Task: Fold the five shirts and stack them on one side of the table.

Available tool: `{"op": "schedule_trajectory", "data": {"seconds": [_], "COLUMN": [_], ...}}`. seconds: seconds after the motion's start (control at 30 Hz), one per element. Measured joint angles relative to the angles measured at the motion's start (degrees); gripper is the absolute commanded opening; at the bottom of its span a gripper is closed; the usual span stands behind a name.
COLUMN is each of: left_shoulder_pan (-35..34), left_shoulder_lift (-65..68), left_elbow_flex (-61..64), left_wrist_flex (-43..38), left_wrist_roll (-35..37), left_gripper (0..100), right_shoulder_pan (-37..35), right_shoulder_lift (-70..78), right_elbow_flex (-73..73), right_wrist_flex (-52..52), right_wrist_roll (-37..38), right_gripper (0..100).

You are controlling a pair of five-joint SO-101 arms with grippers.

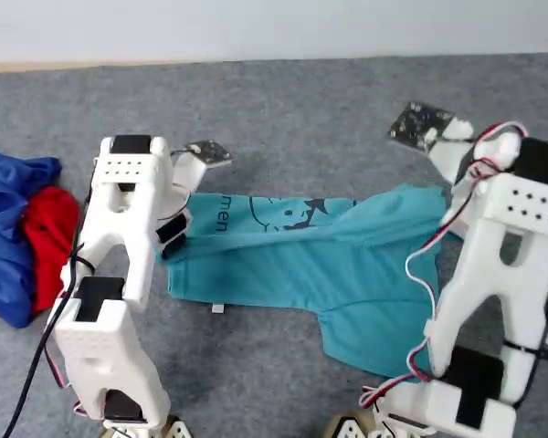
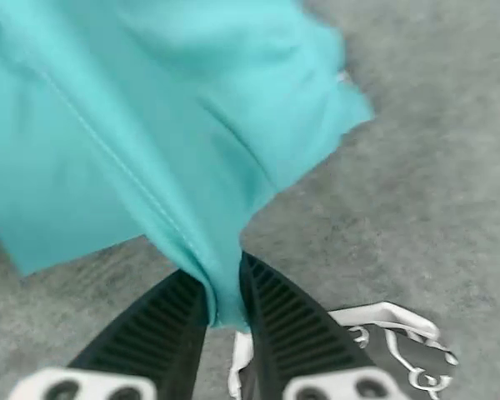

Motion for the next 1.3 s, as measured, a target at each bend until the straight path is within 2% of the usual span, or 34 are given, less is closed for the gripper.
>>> {"op": "schedule_trajectory", "data": {"seconds": [0.27, 0.5, 0.7, 0.97, 1.3], "left_shoulder_pan": [1.41, 2.02, 2.02, 2.02, 2.02], "left_shoulder_lift": [0.00, 0.00, 0.00, 0.00, 0.00], "left_elbow_flex": [0.35, 2.11, 2.37, 2.37, 2.29], "left_wrist_flex": [0.00, 0.00, 0.00, 0.00, 0.00], "left_wrist_roll": [-0.18, -1.76, -1.85, -1.85, -5.98], "left_gripper": [2, 12, 18, 21, 21], "right_shoulder_pan": [0.09, 0.44, 0.70, 1.41, 2.11], "right_shoulder_lift": [-9.14, -10.02, -10.55, -11.34, -23.65], "right_elbow_flex": [17.23, 24.09, 26.29, 26.29, 26.29], "right_wrist_flex": [0.00, -2.02, -2.37, -0.35, -0.26], "right_wrist_roll": [4.13, 4.66, 4.66, 4.66, 4.66], "right_gripper": [1.0, 1.0, 1.3, 23.0, 24.3]}}
